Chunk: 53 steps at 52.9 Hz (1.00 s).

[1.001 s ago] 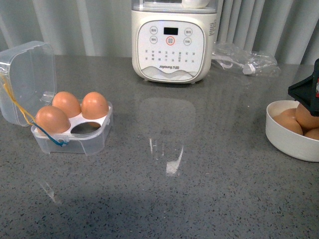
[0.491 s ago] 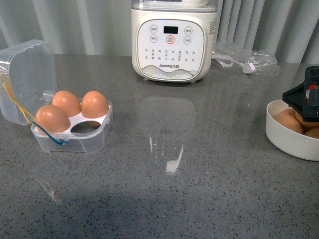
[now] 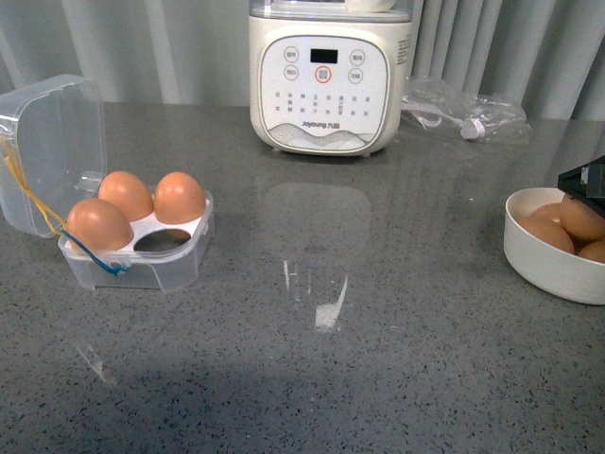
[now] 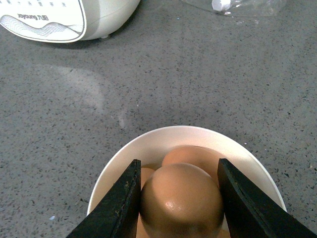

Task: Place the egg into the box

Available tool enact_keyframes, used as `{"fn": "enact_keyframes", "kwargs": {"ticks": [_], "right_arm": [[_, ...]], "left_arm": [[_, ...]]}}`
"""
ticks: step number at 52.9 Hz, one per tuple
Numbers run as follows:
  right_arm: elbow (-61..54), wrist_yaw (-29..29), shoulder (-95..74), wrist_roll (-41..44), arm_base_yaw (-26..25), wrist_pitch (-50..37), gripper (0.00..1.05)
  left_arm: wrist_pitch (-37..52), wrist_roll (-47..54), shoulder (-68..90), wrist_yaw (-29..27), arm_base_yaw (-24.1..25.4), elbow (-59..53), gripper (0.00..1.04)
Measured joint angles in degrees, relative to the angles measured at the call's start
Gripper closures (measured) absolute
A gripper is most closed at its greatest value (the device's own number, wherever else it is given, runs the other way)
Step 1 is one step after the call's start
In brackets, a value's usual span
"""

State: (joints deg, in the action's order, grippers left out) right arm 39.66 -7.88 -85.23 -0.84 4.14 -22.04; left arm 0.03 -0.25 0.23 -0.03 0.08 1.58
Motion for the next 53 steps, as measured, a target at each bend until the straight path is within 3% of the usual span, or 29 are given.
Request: {"fn": "enact_keyframes", "kwargs": {"ticks": [12,24,37,53], "right_arm": [[4.7,-1.7,2.8,-2.5,3.2,4.0,0.65],[18.5,-4.6,-4.0,-6.1,17.3,6.2,0.65],[26.6,-7.7,-15.4,-6.5,29.0,6.5,0.65],[31.0,-8.2,-19.9,-6.2,32.9,8.1,0.65]], "left_arm": [[0.0,0.0,0.0,0.0,0.0,0.0,0.07],[0.0,0.0,0.0,0.0,0.0,0.0,0.07],[0.0,0.0,0.0,0.0,0.0,0.0,0.07],[0.0,0.0,0.0,0.0,0.0,0.0,0.07]]}}
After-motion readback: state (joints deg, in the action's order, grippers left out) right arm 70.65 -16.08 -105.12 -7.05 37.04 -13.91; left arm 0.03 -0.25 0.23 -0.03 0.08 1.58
